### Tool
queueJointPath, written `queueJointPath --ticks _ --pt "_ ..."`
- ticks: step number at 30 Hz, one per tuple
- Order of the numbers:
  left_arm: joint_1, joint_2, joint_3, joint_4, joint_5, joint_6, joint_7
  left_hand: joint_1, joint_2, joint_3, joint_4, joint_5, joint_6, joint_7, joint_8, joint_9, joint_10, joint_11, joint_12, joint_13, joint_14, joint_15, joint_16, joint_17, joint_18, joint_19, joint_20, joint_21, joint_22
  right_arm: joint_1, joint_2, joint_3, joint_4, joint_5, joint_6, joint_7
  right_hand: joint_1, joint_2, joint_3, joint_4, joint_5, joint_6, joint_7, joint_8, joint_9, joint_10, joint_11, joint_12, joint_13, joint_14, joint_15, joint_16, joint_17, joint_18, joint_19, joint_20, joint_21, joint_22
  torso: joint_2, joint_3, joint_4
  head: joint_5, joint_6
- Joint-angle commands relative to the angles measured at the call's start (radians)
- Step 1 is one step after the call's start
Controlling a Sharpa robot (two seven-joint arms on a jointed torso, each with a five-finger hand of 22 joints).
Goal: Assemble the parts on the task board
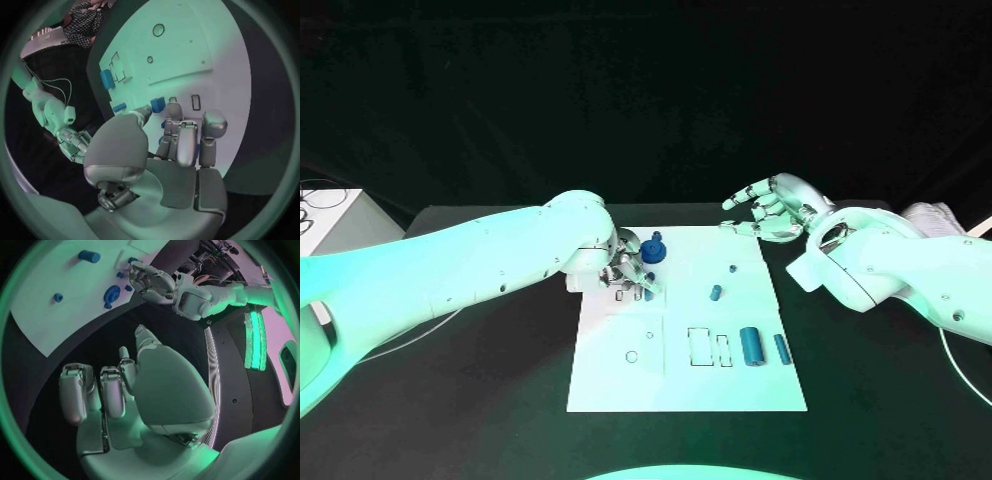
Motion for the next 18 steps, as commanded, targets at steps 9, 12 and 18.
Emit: queueJointPath --ticks 9,12,18 --pt "0.001 0.002 -0.001 0.000 0.024 -0.013 0.026 0.081 0.013 0.070 -0.016 -0.002 -0.001 -0.013 0.002 0.019 0.002 -0.009 0.005 0.000 0.005 -0.007 0.007 0.003 -0.009 -0.001 -0.003 0.008 0.006 -0.002 0.004 0.000 -0.003 -0.020 0.027 -0.015 -0.010 -0.002 0.004 0.005 0.009 0.005 0.001 0.007 -0.002 -0.008 0.000 -0.004 0.051 0.090 -0.001 -0.006 0.211 0.008 0.046 0.000 -0.004 0.182 0.001 0.0003 0.0003 -0.001 0.003" --pt "0.001 0.000 -0.002 0.001 0.037 -0.025 0.030 0.107 0.015 0.111 -0.030 -0.002 -0.001 -0.015 0.002 0.027 0.001 -0.012 0.003 -0.001 0.005 -0.009 0.007 0.003 -0.008 -0.003 -0.005 0.010 0.006 -0.003 0.004 0.000 -0.004 -0.020 0.029 -0.016 -0.009 -0.001 0.006 0.005 0.012 0.005 0.000 0.007 -0.003 -0.008 -0.001 -0.004 0.050 0.090 -0.001 -0.007 0.211 0.008 0.046 0.000 -0.004 0.183 0.001 0.0002 0.0001 -0.001 0.003" --pt "0.001 -0.007 -0.002 0.006 0.081 -0.054 0.035 0.129 -0.011 0.293 -0.099 0.000 -0.010 -0.019 0.023 0.076 0.006 -0.016 -0.004 -0.007 0.006 -0.013 0.008 0.007 -0.009 -0.006 -0.009 0.014 0.011 -0.004 0.005 -0.001 -0.007 -0.021 0.032 -0.018 -0.009 -0.001 0.006 0.005 0.012 0.005 0.000 0.007 -0.003 -0.008 -0.001 -0.004 0.050 0.090 -0.001 -0.007 0.211 0.008 0.046 0.000 -0.004 0.183 0.001 0.0005 0.0003 -0.002 0.004"
